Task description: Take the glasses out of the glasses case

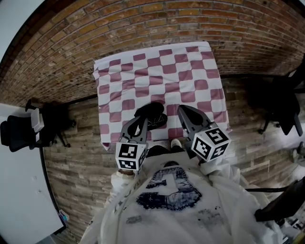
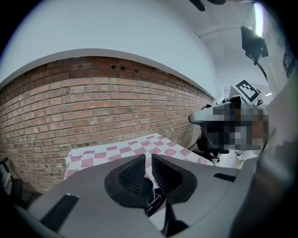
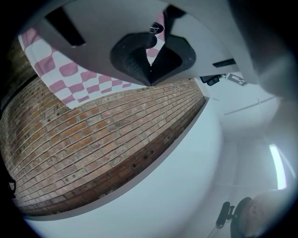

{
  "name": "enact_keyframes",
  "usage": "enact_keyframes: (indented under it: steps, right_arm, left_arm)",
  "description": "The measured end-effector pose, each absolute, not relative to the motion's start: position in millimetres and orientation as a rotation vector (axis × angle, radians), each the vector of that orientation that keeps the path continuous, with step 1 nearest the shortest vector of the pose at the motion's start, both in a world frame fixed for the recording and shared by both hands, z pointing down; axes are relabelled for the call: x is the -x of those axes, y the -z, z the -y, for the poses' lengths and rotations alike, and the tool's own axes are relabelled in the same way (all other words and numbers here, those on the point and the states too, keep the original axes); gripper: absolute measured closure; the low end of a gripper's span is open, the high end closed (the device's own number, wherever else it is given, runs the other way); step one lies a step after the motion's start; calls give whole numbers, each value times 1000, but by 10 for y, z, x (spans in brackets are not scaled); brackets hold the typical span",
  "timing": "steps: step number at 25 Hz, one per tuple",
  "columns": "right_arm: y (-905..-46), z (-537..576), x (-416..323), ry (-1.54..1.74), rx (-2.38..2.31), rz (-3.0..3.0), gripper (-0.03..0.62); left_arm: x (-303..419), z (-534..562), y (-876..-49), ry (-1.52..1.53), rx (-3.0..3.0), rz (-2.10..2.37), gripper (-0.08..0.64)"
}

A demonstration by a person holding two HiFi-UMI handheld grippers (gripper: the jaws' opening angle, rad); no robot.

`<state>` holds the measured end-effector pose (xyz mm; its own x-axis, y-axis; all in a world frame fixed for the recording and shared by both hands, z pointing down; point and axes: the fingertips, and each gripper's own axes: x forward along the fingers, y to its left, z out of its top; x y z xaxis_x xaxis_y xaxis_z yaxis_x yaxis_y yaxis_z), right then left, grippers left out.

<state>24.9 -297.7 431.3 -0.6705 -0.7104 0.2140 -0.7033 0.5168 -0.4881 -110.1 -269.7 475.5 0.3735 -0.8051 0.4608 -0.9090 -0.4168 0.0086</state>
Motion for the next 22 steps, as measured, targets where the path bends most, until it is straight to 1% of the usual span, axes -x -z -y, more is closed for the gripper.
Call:
enact_keyframes:
  steps: [7, 12, 15, 19, 22]
  right_arm:
    - [-4368, 2962, -307, 888, 1280, -2713, 578]
    - [-4396, 2955, -343, 900, 1291, -2704, 578]
    - [-4414, 2954, -368, 904, 1300, -2699, 578]
    - [-4421, 2954, -384, 904, 1305, -2696, 578]
    - [-4430, 2956, -384, 904, 1306, -2697, 578]
  left_arm:
    - [1082, 2719, -4924, -671, -2388, 1469, 462]
    - [1075, 2729, -5047, -723, -2407, 1420, 443]
    - [1066, 2743, -5128, -759, -2419, 1387, 408]
    - [1059, 2759, -5240, -795, -2416, 1353, 379]
    - [1038, 2751, -5333, -814, -2394, 1311, 317]
